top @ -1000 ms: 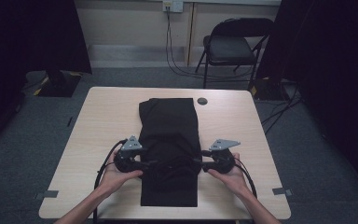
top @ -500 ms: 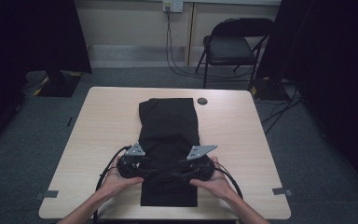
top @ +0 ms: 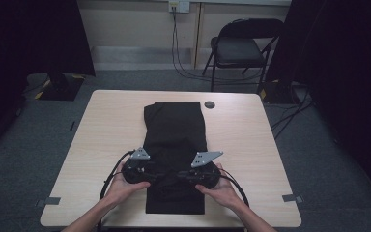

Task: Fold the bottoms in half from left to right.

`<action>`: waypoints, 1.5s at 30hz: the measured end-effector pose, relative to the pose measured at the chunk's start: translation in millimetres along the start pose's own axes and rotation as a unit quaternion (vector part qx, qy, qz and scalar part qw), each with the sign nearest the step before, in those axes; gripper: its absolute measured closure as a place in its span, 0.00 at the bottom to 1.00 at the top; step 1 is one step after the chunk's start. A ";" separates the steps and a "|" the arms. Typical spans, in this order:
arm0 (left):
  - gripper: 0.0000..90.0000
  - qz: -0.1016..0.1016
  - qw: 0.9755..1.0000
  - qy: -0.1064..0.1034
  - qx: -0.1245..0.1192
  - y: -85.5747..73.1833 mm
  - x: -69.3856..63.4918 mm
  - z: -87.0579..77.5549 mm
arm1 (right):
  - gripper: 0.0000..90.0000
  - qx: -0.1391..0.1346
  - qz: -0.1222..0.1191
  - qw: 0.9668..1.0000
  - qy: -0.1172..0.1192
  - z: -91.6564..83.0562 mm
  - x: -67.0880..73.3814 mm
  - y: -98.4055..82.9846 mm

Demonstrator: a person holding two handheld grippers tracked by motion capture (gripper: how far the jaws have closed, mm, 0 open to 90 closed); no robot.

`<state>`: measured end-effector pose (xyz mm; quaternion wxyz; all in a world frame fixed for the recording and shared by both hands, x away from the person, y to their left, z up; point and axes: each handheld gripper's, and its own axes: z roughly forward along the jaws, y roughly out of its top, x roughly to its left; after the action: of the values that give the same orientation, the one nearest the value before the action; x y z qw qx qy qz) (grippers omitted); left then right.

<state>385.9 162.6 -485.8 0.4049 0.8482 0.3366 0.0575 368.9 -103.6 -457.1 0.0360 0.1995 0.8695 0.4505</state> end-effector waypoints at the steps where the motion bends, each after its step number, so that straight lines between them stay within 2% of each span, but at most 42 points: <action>1: 0.40 -0.002 1.000 0.003 0.002 -0.4 -0.2 0.6 | 0.94 -0.003 -0.002 1.000 0.005 -0.4 1.3 0.7; 3: 0.41 0.000 1.000 0.009 0.004 -0.8 0.6 -0.4 | 0.94 0.003 0.014 1.000 0.018 2.8 2.2 -3.9; 5: 0.41 -0.008 1.000 0.007 -0.002 -0.6 2.4 -2.3 | 0.92 0.020 0.023 0.999 0.030 10.6 4.4 -14.8; 7: 0.41 -0.009 1.000 0.005 -0.010 0.6 4.2 -4.8 | 0.90 0.030 0.020 0.999 0.034 15.6 8.4 -22.8; 8: 0.42 -0.009 1.000 0.005 -0.010 0.6 4.2 -4.8 | 0.88 0.028 0.024 0.999 0.034 14.8 9.5 -22.9; 10: 0.46 -0.003 1.000 0.004 -0.020 5.2 4.7 -9.3 | 0.83 0.031 0.014 0.999 0.033 12.1 11.3 -20.9; 12: 0.52 0.006 1.000 0.010 -0.029 10.4 5.4 -14.0 | 0.74 0.028 0.012 0.999 0.036 7.1 11.7 -17.5; 13: 0.57 0.009 0.999 0.010 -0.039 13.1 6.5 -16.3 | 0.71 0.022 0.005 0.999 0.030 2.8 11.3 -14.2; 14: 0.60 0.008 0.999 0.012 -0.043 16.1 7.9 -17.9 | 0.71 0.008 0.009 1.000 0.028 -2.4 8.6 -10.3; 15: 0.63 0.011 0.999 0.013 -0.046 19.3 9.7 -18.9 | 0.70 -0.007 0.017 1.000 0.022 -7.7 4.5 -6.1; 17: 0.68 0.012 0.998 0.017 -0.054 25.7 13.9 -18.7 | 0.73 -0.032 0.029 0.999 -0.008 -16.3 -7.5 1.4; 18: 0.70 0.010 0.998 0.015 -0.054 29.0 16.9 -17.3 | 0.73 -0.042 0.037 0.998 -0.015 -19.1 -14.6 4.2; 21: 0.72 0.010 0.998 0.031 -0.045 38.8 27.0 -5.8 | 0.75 -0.054 0.055 0.995 -0.057 -18.7 -35.1 11.4; 23: 0.71 0.004 0.999 0.036 -0.029 43.2 35.1 4.7 | 0.71 -0.038 0.055 0.994 -0.090 -9.2 -48.3 13.8; 24: 0.69 0.004 0.999 0.044 -0.026 42.9 38.3 9.9 | 0.68 -0.029 0.064 0.992 -0.102 -2.9 -55.0 13.2; 26: 0.67 -0.005 0.999 0.048 -0.011 38.0 43.6 19.5 | 0.65 -0.007 0.069 0.991 -0.118 11.0 -65.7 9.5; 27: 0.67 0.000 0.999 0.048 0.000 34.3 44.0 24.1 | 0.62 0.003 0.070 0.989 -0.127 17.9 -69.6 6.4; 30: 0.66 0.013 0.998 0.056 -0.004 25.7 40.4 26.8 | 0.57 0.034 0.069 0.988 -0.131 35.0 -75.3 -3.1; 31: 0.65 0.015 0.998 0.057 -0.002 24.9 38.9 26.0 | 0.54 0.041 0.071 0.988 -0.127 38.8 -74.9 -5.8; 33: 0.64 0.028 0.998 0.060 0.004 22.7 35.4 24.1 | 0.53 0.033 0.064 0.989 -0.132 40.6 -70.5 -9.7; 36: 0.63 0.027 0.998 0.052 0.004 18.6 31.2 21.7 | 0.53 0.030 0.052 0.989 -0.134 38.6 -60.6 -15.1; 37: 0.61 0.024 0.999 0.041 0.005 13.0 25.9 17.3 | 0.53 0.032 0.047 0.990 -0.131 37.3 -56.2 -16.5; 38: 0.60 0.024 0.999 0.041 0.005 13.0 25.9 17.3 | 0.53 0.032 0.047 0.990 -0.131 37.3 -56.2 -16.5; 39: 0.58 0.025 0.999 0.033 0.010 7.0 16.5 12.0 | 0.53 0.040 0.040 0.991 -0.121 32.9 -46.8 -19.5; 40: 0.57 0.025 0.999 0.033 0.010 7.0 16.5 12.0 | 0.53 0.040 0.040 0.991 -0.121 32.9 -46.8 -19.5; 42: 0.53 0.032 0.999 0.009 0.034 -1.0 -1.7 2.5 | 0.53 0.049 0.031 0.992 -0.109 27.0 -33.0 -24.0; 43: 0.53 0.032 0.999 0.009 0.034 -1.0 -1.7 2.5 | 0.53 0.049 0.025 0.993 -0.102 24.8 -27.9 -26.5; 44: 0.53 0.025 0.999 -0.012 0.043 -6.1 -10.0 -3.4 | 0.53 0.048 0.025 0.994 -0.096 22.2 -23.0 -29.2; 45: 0.53 0.031 0.998 -0.021 0.046 -6.3 -13.0 -6.0 | 0.53 0.049 0.027 0.994 -0.090 19.5 -17.9 -31.7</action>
<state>370.4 161.3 -484.1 0.3704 0.8769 0.3042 0.0367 380.1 -111.6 -496.1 0.0925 0.2638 0.8779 0.3888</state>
